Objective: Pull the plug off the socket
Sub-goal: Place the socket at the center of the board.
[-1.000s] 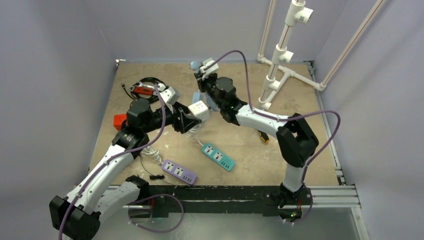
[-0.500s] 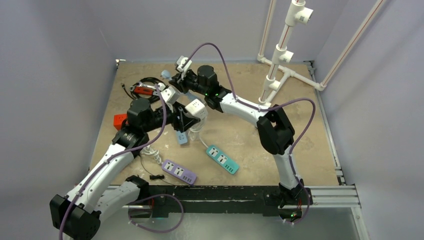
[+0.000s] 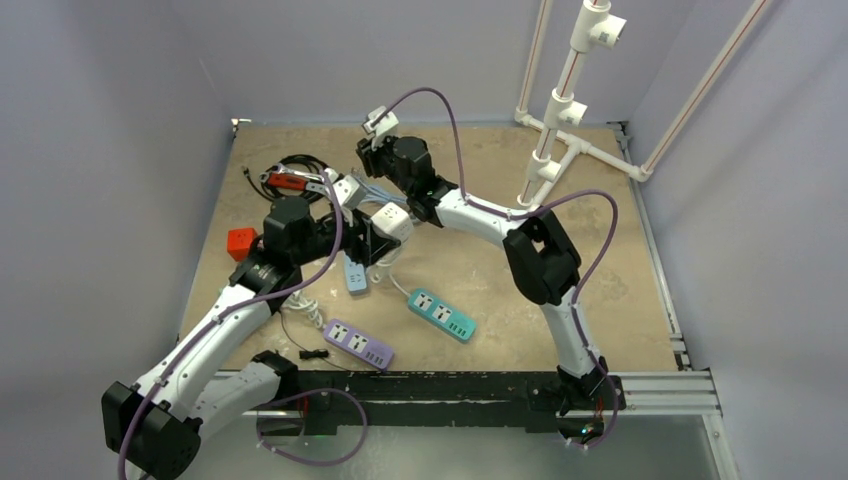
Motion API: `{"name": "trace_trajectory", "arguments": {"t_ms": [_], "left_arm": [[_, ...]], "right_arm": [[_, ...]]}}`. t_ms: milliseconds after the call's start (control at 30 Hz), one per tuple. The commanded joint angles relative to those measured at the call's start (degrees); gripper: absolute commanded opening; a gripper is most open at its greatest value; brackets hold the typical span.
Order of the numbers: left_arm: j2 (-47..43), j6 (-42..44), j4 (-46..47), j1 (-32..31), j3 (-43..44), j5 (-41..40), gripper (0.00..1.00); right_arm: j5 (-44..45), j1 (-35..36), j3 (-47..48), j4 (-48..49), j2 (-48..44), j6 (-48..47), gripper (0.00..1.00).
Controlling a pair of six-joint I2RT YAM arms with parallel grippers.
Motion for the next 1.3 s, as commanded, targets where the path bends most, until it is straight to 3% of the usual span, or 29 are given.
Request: {"name": "trace_trajectory", "arguments": {"t_ms": [0, 267, 500, 700, 967, 1267], "left_arm": [[-0.1, 0.7, 8.7, -2.5, 1.4, 5.2, 0.0], [2.7, -0.1, 1.1, -2.3, 3.7, -8.2, 0.0], [4.4, -1.7, 0.0, -1.0, 4.1, -10.8, 0.0], [4.7, -7.7, 3.5, 3.2, 3.5, -8.4, 0.0], [13.2, -30.8, 27.8, 14.5, 0.2, 10.6, 0.0], [13.4, -29.8, 27.0, 14.8, -1.5, 15.0, 0.0]], "right_arm": [[11.1, 1.8, -2.3, 3.6, -2.8, 1.4, 0.44], [12.1, 1.7, -10.0, 2.0, -14.4, 2.7, 0.67], [9.7, 1.7, -16.9, -1.2, -26.8, 2.8, 0.84], [8.2, 1.8, -26.4, -0.4, -37.9, 4.9, 0.86], [-5.2, 1.9, -52.0, 13.7, -56.3, 3.5, 0.86], [-9.2, 2.6, -69.7, 29.5, -58.8, 5.7, 0.78]]}}
